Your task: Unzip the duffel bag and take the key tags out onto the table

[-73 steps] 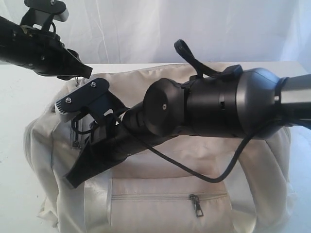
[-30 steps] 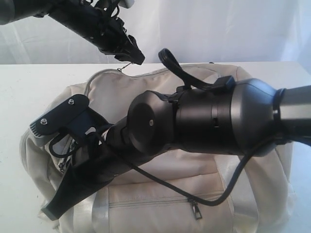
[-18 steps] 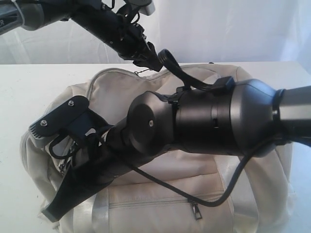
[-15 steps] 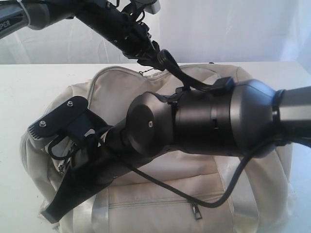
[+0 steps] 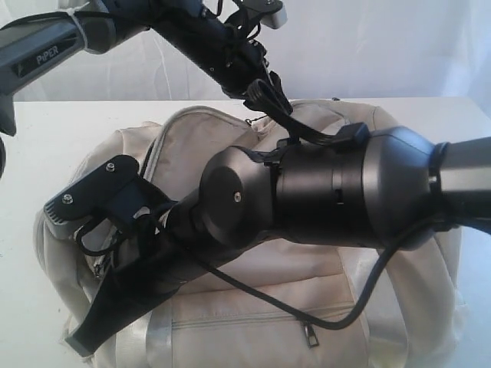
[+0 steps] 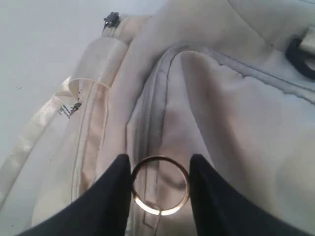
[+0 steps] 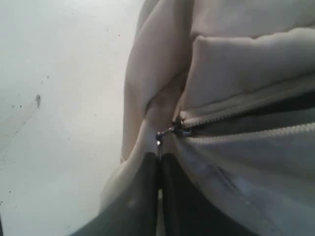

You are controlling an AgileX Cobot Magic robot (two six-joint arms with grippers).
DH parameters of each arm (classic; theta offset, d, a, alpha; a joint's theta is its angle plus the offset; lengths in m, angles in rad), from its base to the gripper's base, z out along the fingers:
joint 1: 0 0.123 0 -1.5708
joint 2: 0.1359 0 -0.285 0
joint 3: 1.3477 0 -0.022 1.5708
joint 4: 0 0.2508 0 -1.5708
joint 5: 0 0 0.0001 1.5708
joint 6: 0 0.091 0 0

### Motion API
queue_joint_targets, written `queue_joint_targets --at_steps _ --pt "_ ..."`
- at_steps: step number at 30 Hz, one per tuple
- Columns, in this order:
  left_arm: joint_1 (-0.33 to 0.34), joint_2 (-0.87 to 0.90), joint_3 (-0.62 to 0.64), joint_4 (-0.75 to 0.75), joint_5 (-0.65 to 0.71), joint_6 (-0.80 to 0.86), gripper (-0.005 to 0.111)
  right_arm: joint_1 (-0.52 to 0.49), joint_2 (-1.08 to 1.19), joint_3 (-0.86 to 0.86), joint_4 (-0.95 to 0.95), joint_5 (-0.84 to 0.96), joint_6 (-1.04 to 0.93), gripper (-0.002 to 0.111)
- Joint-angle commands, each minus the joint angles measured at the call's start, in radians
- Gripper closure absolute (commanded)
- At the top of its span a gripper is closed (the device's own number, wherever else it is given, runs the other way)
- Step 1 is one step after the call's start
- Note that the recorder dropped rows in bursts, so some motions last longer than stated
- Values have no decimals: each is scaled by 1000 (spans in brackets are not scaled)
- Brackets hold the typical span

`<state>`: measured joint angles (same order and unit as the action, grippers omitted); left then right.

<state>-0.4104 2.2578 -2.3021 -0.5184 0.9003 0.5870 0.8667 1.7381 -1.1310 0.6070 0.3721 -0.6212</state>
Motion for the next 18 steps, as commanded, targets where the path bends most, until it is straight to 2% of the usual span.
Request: queue_joint_targets --at_steps 1,4,7,9,10,11,15,18 --pt "-16 1 -24 -33 16 -15 107 10 -1 5 6 44 -5 108" --pt "-16 1 -24 -15 30 -15 107 10 -10 5 1 68 -5 100" --pt "-16 1 -24 -15 35 -15 107 -5 -38 5 -6 108 -3 73" --pt "-16 -1 -24 -15 37 -15 107 -30 -68 5 -24 158 5 49" --pt "-16 -1 -24 -15 43 -15 107 -44 -82 5 -38 184 27 44" --pt "-16 -1 -24 -10 45 -15 107 -63 -100 5 -67 222 64 41" --pt "-14 -5 -24 20 53 -15 107 -143 -185 5 -251 376 206 46" --pt "-11 -10 -24 22 66 -15 107 -202 -264 5 -411 416 307 49"
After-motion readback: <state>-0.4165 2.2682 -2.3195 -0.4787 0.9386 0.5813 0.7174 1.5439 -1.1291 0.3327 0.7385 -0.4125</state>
